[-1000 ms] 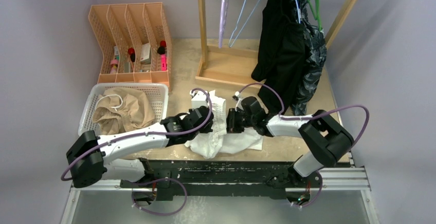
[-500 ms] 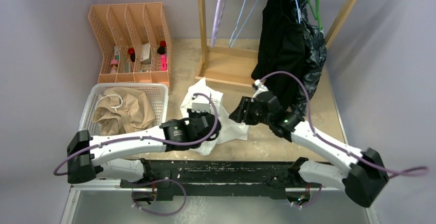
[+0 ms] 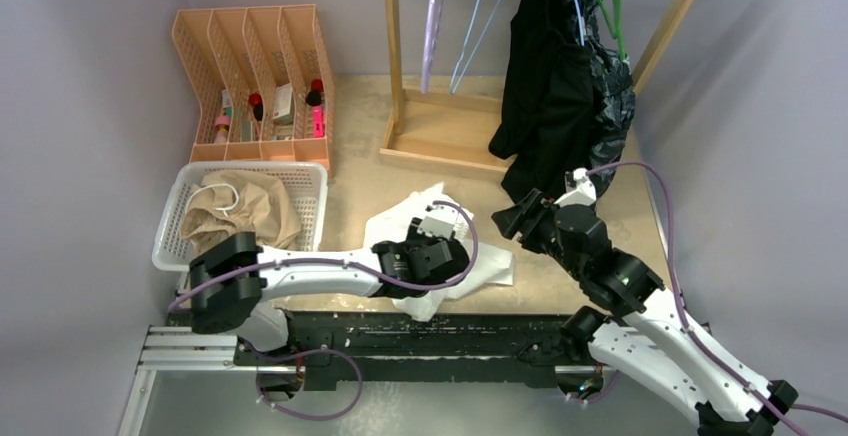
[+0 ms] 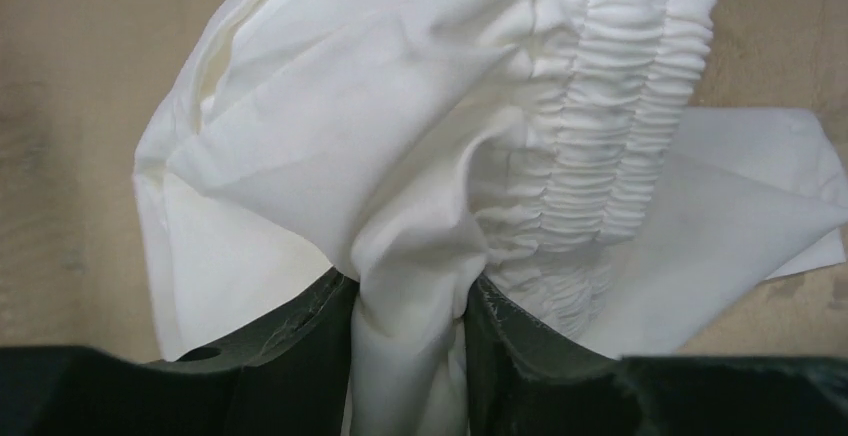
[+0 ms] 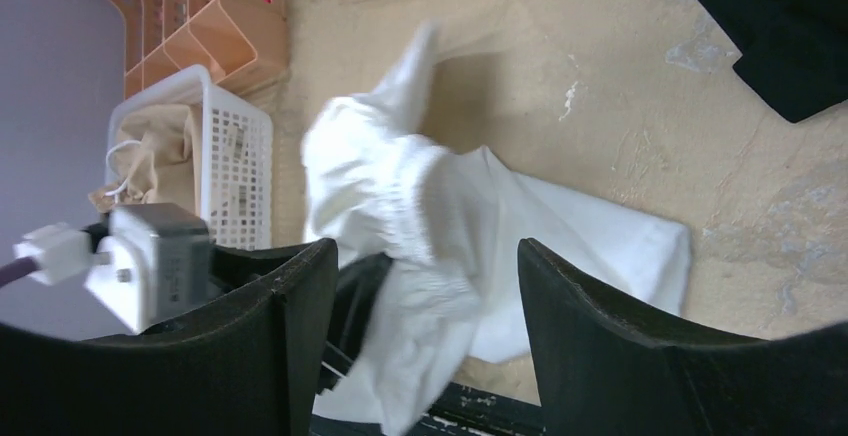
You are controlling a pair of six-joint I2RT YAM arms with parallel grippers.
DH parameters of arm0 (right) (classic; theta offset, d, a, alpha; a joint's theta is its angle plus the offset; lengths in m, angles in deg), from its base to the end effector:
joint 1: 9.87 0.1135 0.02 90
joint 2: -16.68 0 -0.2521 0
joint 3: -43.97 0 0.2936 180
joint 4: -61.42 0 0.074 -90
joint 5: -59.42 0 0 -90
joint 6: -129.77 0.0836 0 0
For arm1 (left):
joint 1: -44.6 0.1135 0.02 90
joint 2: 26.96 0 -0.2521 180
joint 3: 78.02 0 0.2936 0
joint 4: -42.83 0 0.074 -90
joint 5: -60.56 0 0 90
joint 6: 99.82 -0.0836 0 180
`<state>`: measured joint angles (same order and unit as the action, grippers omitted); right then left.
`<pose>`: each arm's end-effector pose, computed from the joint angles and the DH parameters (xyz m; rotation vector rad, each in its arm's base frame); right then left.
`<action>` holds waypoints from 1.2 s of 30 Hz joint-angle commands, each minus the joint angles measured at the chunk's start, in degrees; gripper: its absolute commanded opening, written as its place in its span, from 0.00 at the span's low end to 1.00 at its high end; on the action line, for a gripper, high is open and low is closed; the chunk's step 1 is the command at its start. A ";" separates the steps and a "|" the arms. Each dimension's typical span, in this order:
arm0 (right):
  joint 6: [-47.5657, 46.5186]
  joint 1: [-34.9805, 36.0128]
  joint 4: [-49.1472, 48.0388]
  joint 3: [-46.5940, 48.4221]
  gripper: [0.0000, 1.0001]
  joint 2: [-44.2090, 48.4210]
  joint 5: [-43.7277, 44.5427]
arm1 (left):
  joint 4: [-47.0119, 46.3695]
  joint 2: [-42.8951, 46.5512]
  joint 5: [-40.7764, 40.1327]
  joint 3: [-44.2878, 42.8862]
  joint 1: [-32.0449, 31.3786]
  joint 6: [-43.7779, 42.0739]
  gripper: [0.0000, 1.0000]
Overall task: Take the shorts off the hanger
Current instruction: Pick up the shorts at the center of the board.
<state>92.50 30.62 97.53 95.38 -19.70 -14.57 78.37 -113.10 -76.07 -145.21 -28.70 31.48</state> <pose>0.2010 0.1413 0.2836 0.4056 1.9703 0.8051 0.1608 -0.3245 0.1627 0.3067 2.1432 -0.0785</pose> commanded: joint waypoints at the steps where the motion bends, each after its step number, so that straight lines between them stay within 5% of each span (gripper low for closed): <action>1: 1.18 0.27 1.61 -0.56 0.68 0.34 2.88 | -9.62 -4.92 5.75 -0.73 -0.84 -0.51 0.49; 5: 0.79 0.29 2.23 -0.43 0.69 -1.14 2.25 | -9.50 -8.67 6.79 -2.06 -0.90 0.34 0.73; 9: 1.28 0.30 3.28 -0.15 0.69 -1.42 2.95 | -14.28 -7.85 13.89 -0.41 -0.69 0.09 0.84; 20: 1.49 0.34 3.78 -1.09 0.69 1.05 3.44 | -20.30 -14.57 29.87 4.21 3.13 2.38 0.88; 29: 0.55 0.28 4.93 0.36 0.69 1.58 5.18 | -7.07 -24.39 25.99 0.56 1.50 7.64 0.91; 32: 1.33 0.30 6.06 1.62 0.69 2.64 7.23 | -0.54 -27.75 18.70 -1.01 -0.05 9.27 0.86; 36: 2.89 0.29 7.99 2.83 0.69 5.28 10.17 | 7.27 -31.69 10.90 -4.36 -2.63 12.65 0.55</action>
<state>93.44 30.65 103.67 94.81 -17.07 -9.83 66.10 -135.16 -62.58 -151.46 -29.33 37.88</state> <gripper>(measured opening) 0.689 0.711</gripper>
